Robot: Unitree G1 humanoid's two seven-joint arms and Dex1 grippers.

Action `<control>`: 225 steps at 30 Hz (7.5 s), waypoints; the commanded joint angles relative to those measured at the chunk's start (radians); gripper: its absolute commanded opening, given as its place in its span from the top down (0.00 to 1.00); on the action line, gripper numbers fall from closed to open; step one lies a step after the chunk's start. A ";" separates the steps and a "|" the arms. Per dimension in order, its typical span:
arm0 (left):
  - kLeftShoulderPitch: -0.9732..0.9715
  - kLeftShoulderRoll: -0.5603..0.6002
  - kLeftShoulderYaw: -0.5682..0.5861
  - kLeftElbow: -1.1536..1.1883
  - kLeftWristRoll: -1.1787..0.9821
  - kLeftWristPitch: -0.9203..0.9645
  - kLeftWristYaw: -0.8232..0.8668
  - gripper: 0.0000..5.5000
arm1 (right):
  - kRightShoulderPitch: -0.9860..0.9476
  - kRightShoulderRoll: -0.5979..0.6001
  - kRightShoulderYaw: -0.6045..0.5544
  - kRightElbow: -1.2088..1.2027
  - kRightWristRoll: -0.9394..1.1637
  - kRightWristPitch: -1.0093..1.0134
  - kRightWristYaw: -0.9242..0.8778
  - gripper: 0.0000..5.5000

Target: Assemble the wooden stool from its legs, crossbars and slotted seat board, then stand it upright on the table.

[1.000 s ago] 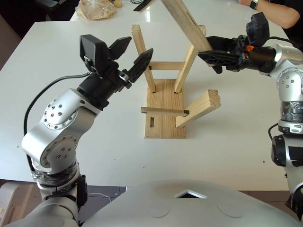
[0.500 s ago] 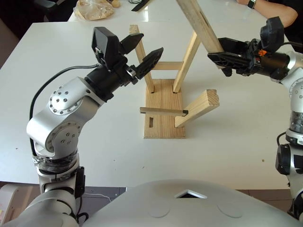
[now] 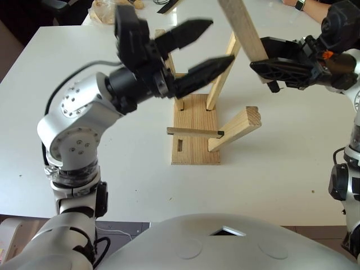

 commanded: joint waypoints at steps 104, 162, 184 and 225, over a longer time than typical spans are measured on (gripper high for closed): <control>0.591 0.315 0.088 0.060 0.388 -0.351 -0.527 0.63 | 0.216 -0.122 -0.049 0.158 -0.328 -0.307 -0.026 0.40; 0.578 0.495 0.250 0.186 0.300 -0.301 -0.711 0.63 | 0.396 -0.079 -0.046 0.063 -0.375 -0.414 -0.098 0.40; 0.586 0.430 0.088 0.092 0.372 -0.346 -0.664 0.63 | 0.377 -0.090 -0.024 0.078 -0.388 -0.419 -0.084 0.40; 0.606 0.369 -0.041 0.177 0.554 -0.455 -0.595 0.63 | 0.392 -0.078 -0.002 0.069 -0.406 -0.426 -0.097 0.40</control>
